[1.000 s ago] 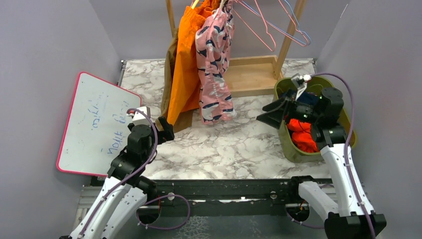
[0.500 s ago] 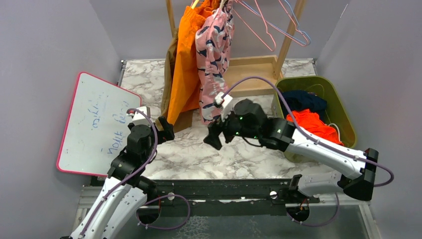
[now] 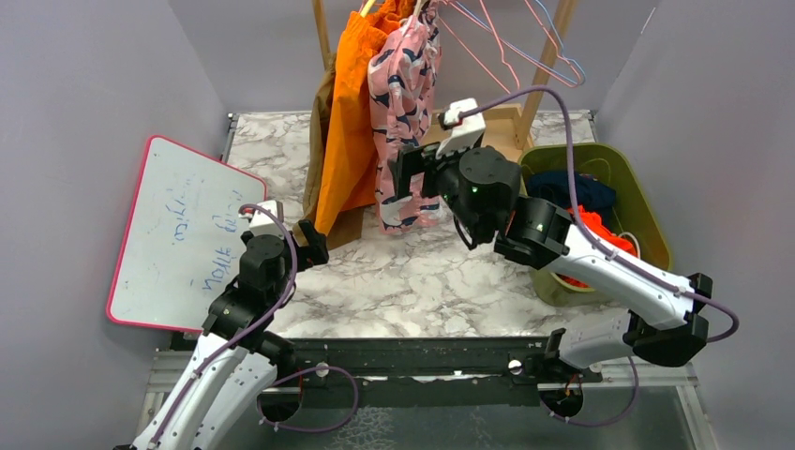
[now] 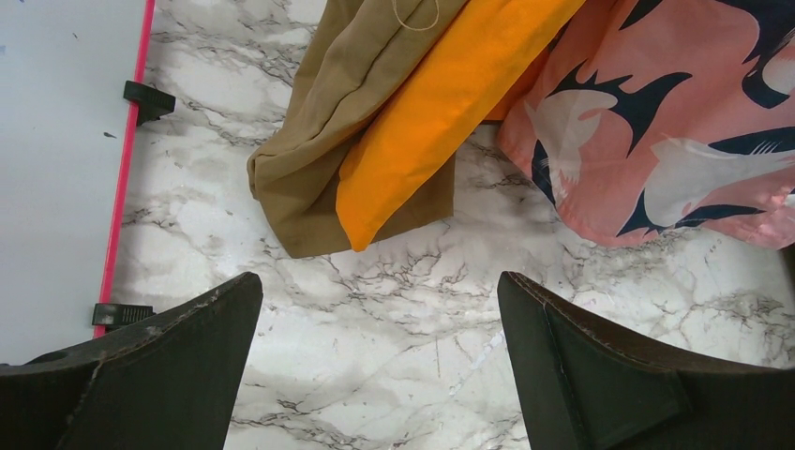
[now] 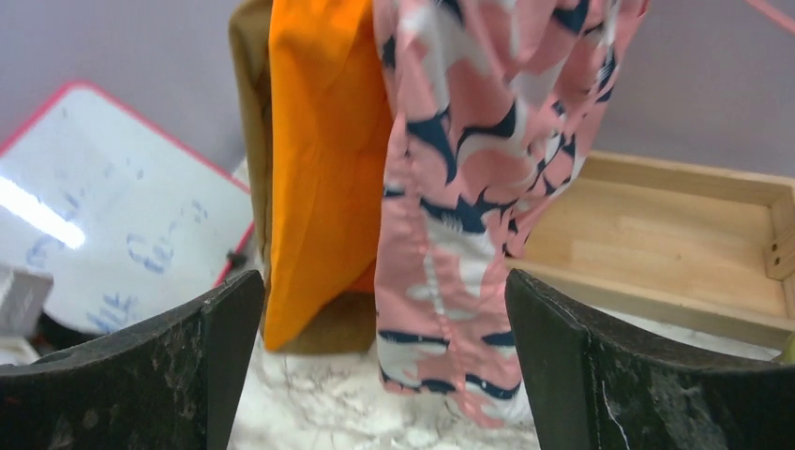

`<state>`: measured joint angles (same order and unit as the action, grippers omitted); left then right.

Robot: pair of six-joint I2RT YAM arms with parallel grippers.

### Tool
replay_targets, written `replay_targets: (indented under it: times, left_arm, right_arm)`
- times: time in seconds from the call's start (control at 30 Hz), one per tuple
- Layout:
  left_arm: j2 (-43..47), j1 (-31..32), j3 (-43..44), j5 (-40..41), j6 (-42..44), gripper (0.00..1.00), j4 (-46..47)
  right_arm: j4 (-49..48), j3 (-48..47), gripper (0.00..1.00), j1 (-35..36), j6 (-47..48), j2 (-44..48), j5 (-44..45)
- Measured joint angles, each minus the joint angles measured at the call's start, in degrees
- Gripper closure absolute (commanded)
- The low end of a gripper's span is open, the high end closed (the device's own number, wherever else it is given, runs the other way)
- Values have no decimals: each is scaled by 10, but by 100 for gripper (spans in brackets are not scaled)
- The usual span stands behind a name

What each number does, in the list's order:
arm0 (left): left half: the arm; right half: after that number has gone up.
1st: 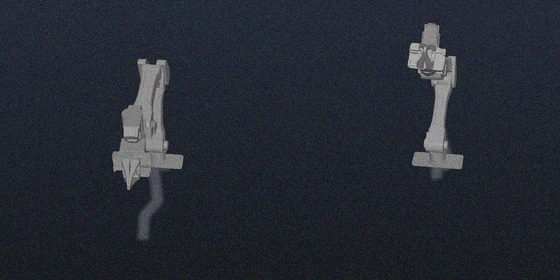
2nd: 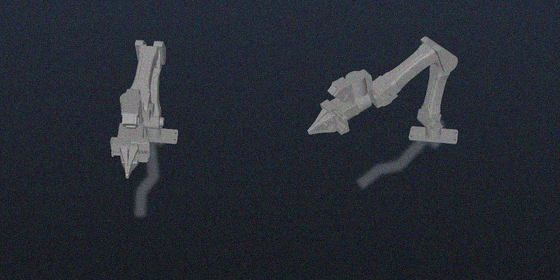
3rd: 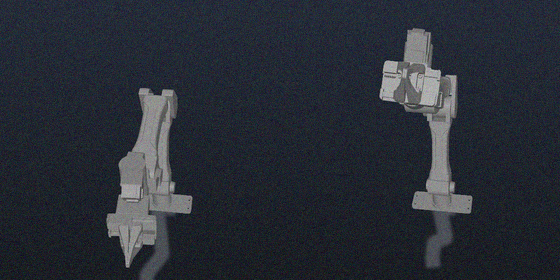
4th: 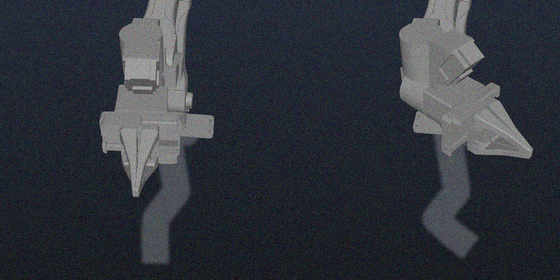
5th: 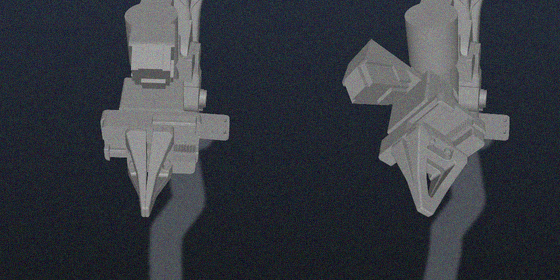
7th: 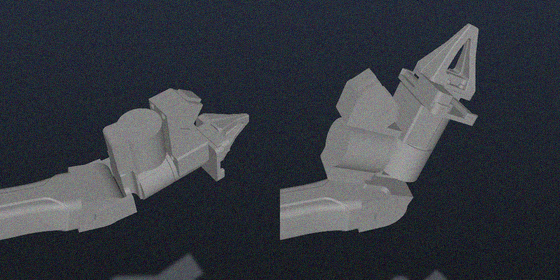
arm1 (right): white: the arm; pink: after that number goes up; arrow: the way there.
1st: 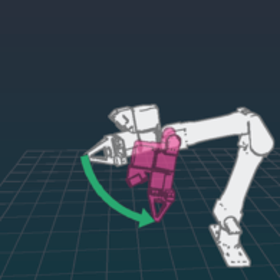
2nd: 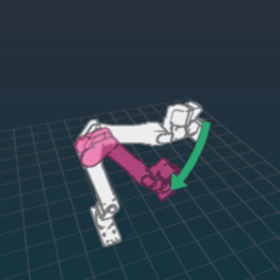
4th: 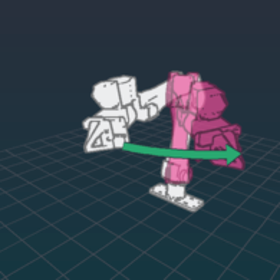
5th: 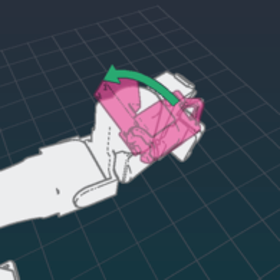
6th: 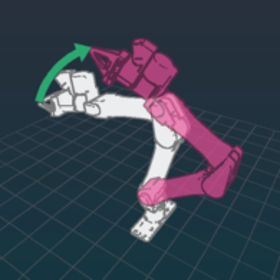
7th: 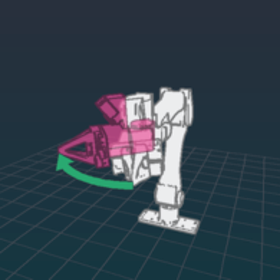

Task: Remove the shorts from the hanger
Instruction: Pick up the hanger from the clothes rod.

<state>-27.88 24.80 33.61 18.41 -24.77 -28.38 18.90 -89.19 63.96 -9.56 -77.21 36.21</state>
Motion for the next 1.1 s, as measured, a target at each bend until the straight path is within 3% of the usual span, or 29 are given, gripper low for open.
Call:
replay_targets:
  times: [0.2, 0.33, 0.57, 0.83, 1.1]
  left_arm:
    - [3, 0, 0, 0, 0, 1, 0]
    - [4, 0, 0, 0, 0, 1, 0]
    - [4, 0, 0, -4, 0, 1, 0]
    - [4, 0, 0, -11, 0, 1, 0]
    - [-1, 0, 0, -12, 0, 1, 0]
  right_arm:
    - [-18, -108, 0, -27, 1, -52, 40]
    - [16, -244, 0, -80, -18, -129, 9]
    - [87, -368, 3, -130, -55, -211, -60]
    - [116, -416, 8, -179, -98, -257, -122]
    - [135, -521, 6, -199, -114, -353, -151]
